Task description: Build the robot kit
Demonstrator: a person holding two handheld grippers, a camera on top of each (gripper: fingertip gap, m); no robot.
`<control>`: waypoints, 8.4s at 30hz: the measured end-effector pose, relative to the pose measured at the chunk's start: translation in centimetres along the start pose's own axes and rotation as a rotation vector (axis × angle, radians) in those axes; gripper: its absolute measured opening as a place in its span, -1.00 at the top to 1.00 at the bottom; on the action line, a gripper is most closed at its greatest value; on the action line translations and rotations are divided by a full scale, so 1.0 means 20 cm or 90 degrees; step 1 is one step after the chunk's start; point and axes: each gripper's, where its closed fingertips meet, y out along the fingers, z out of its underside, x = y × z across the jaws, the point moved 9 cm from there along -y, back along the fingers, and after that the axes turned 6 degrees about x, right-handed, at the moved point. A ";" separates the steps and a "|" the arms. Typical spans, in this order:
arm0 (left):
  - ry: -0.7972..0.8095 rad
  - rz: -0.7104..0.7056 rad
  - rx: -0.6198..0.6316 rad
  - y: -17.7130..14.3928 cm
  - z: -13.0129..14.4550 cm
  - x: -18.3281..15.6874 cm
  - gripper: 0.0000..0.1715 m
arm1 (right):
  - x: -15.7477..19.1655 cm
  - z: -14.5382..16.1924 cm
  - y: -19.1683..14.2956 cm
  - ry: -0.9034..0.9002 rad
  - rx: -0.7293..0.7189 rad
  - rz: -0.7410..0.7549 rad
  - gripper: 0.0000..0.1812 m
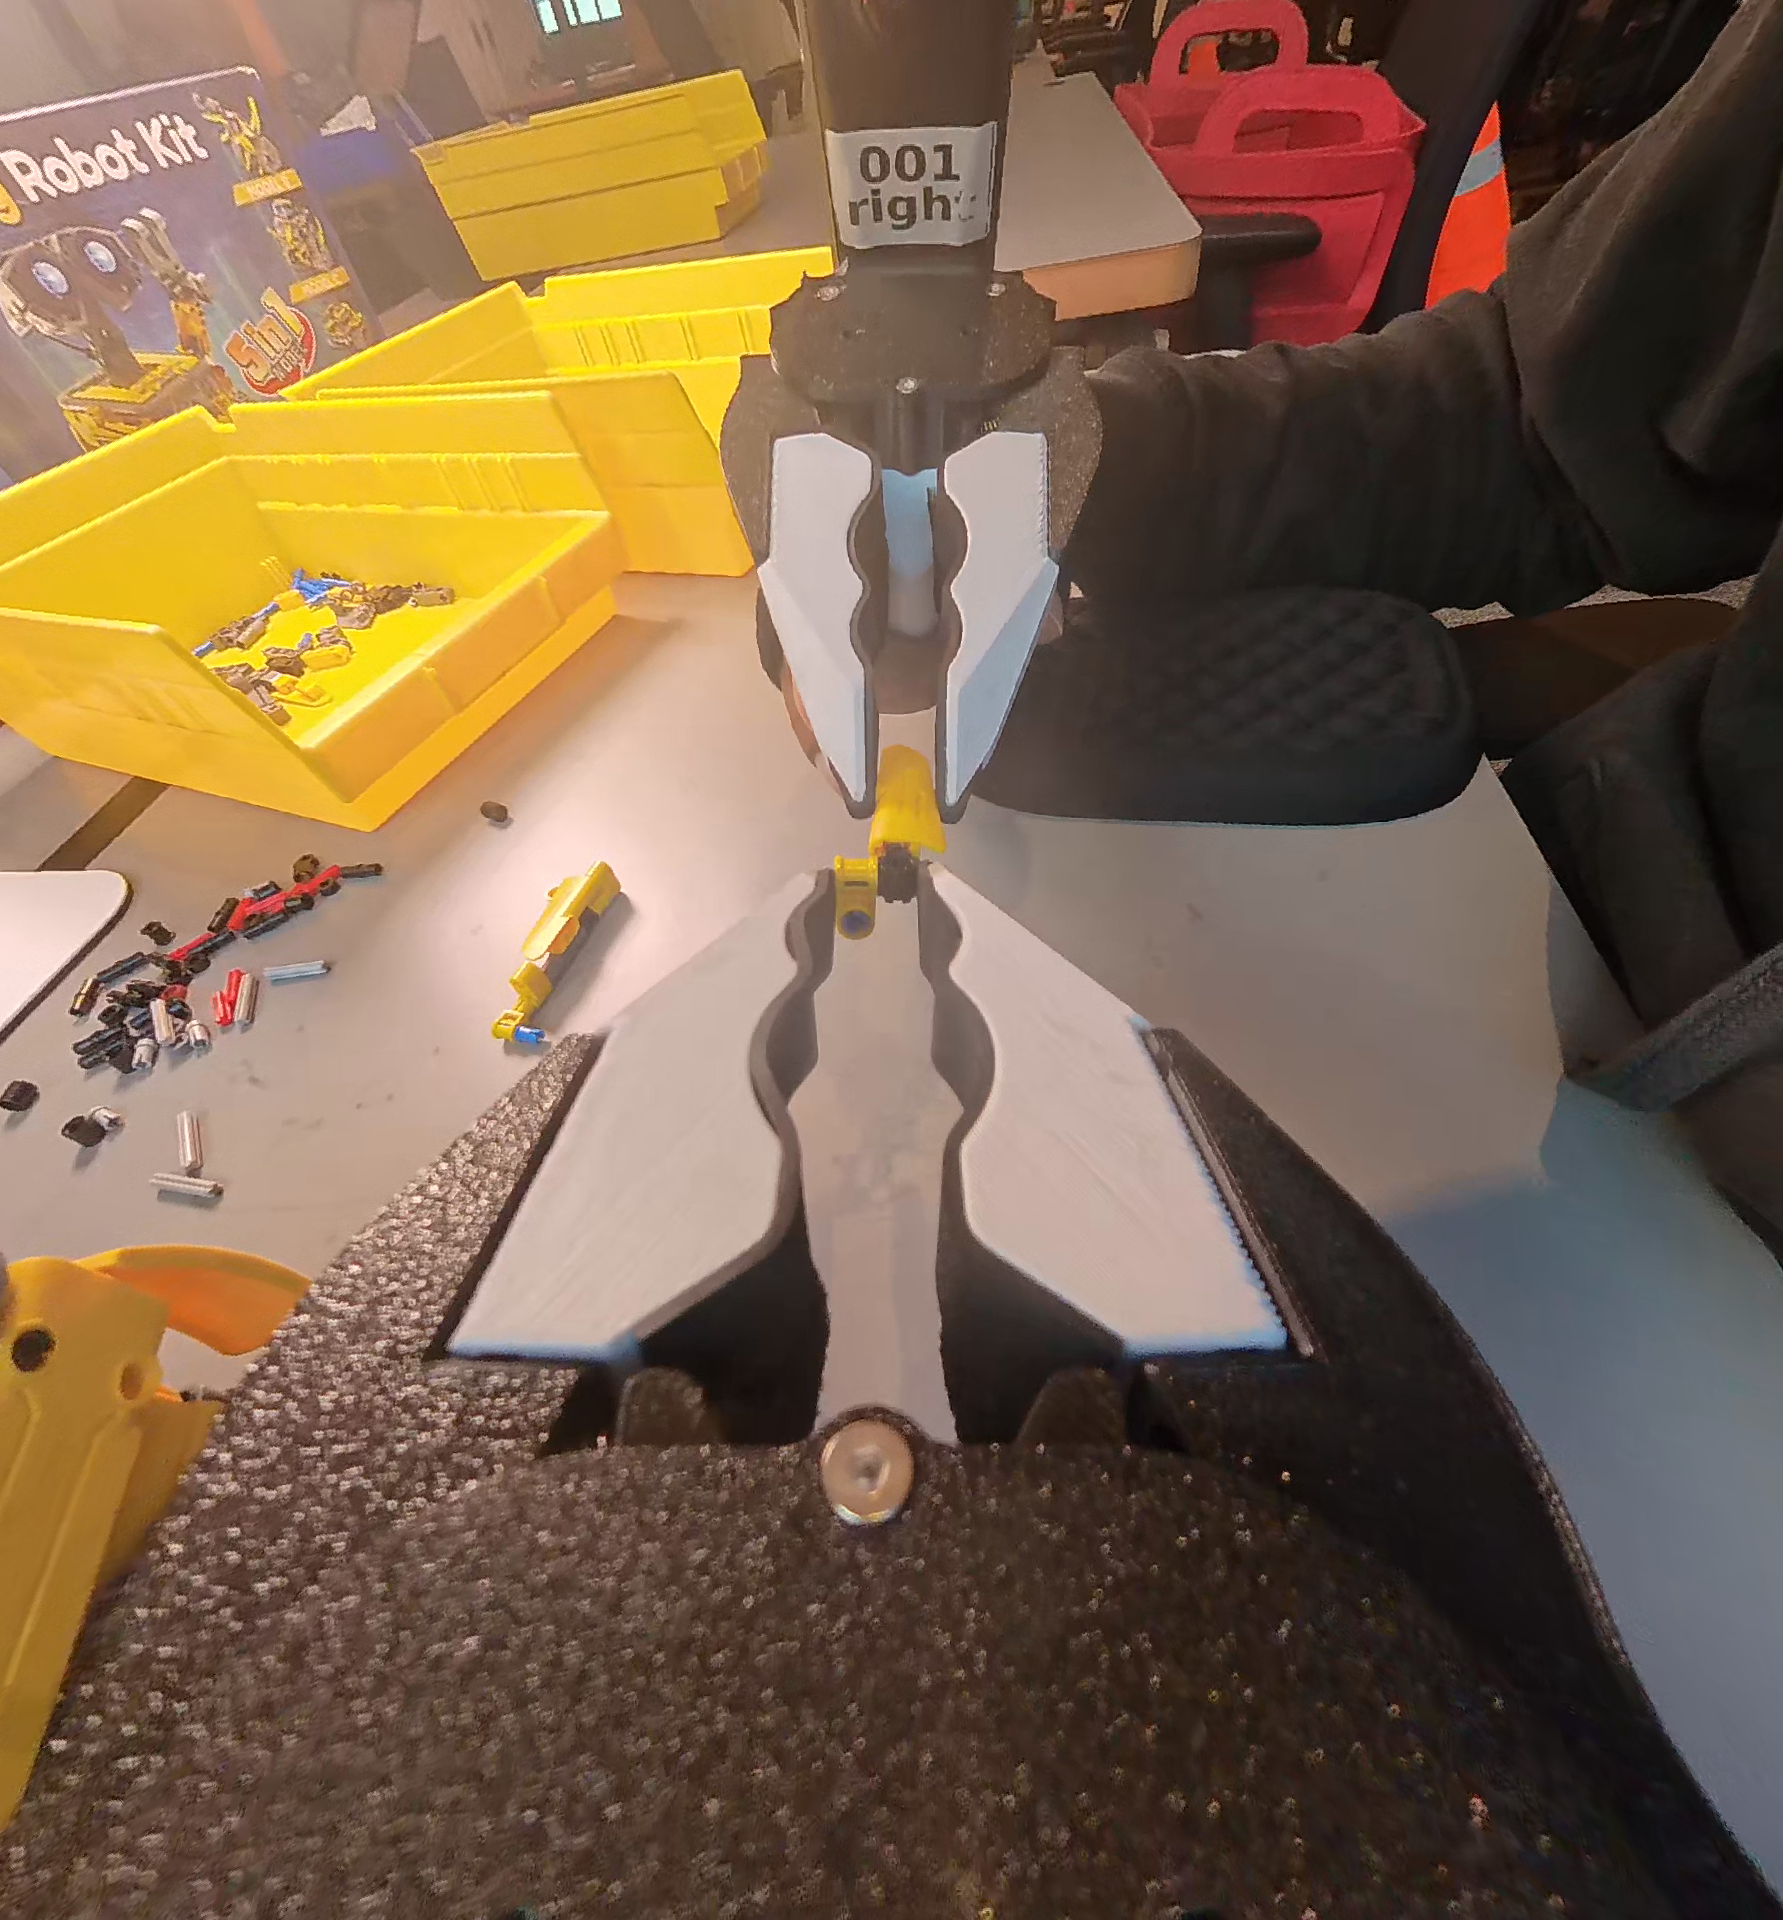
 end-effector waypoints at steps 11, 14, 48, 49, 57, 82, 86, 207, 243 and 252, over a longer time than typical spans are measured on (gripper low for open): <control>-0.006 -0.011 -0.009 -0.02 -0.01 0.02 0.83 | -0.02 0.02 -0.01 0.007 0.018 0.007 0.85; -0.013 -0.015 -0.017 -0.03 -0.01 0.03 0.83 | -0.03 0.06 -0.01 0.015 0.060 0.000 0.85; -0.012 -0.052 -0.016 -0.03 0.00 0.05 0.83 | -0.05 0.04 -0.01 0.000 0.014 0.056 0.85; -0.001 -0.055 -0.019 -0.03 0.00 0.04 0.83 | -0.05 0.03 -0.02 -0.009 0.002 0.066 0.85; 0.044 -0.054 -0.022 -0.02 0.00 0.02 0.83 | -0.02 0.03 0.01 -0.058 0.036 0.078 0.85; 0.331 -0.182 0.002 0.02 -0.04 -0.14 0.83 | -0.05 -0.02 0.07 0.252 -0.055 -0.139 0.78; 0.332 -0.181 -0.009 0.01 -0.05 -0.14 0.83 | -0.03 -0.03 0.06 0.218 -0.070 -0.123 0.81; -0.211 0.118 -0.105 -0.04 -0.02 0.07 0.92 | -0.09 -0.03 -0.01 0.068 -0.003 -0.119 0.85; -0.203 0.190 0.072 0.05 0.04 0.00 0.92 | -0.03 0.01 0.03 0.034 0.109 -0.129 0.86; -0.173 0.172 0.075 0.05 0.03 -0.01 0.93 | -0.03 0.02 0.02 0.044 0.091 -0.147 0.86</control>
